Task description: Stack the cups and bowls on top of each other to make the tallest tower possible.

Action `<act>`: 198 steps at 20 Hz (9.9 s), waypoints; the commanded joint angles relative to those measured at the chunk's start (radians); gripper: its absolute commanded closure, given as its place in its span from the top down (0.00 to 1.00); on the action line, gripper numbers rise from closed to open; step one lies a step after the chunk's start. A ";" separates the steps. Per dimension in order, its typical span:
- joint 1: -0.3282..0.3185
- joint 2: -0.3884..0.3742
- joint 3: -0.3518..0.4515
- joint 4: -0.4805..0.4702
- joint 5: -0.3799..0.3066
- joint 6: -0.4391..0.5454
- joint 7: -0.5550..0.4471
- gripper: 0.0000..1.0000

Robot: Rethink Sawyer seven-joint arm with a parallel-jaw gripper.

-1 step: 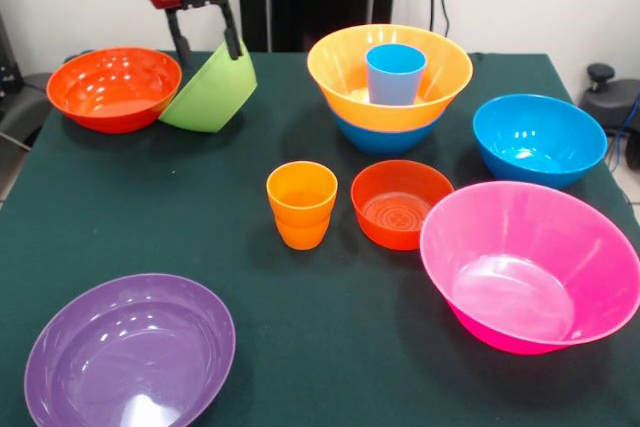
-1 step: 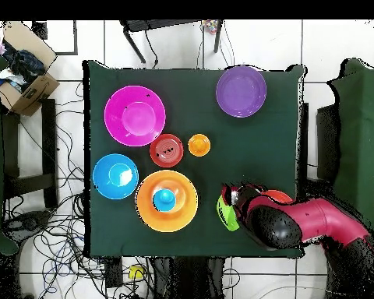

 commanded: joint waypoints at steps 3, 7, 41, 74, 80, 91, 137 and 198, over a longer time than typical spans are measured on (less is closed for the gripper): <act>-0.015 0.006 0.041 0.031 -0.042 0.077 -0.254 1.00; -0.014 0.031 0.040 0.038 -0.060 0.049 -0.230 1.00; -0.013 0.169 -0.038 0.049 -0.090 -0.042 -0.057 1.00; -0.036 0.041 0.008 0.057 0.003 0.026 -0.149 1.00; -0.038 0.048 -0.002 0.070 0.001 0.019 -0.129 1.00; 0.083 0.022 -0.120 0.122 -0.101 -0.136 0.056 1.00; 0.247 0.100 -0.160 -0.130 -0.255 0.035 -0.230 1.00; 0.072 0.276 -0.074 -0.295 -0.212 0.286 -0.810 1.00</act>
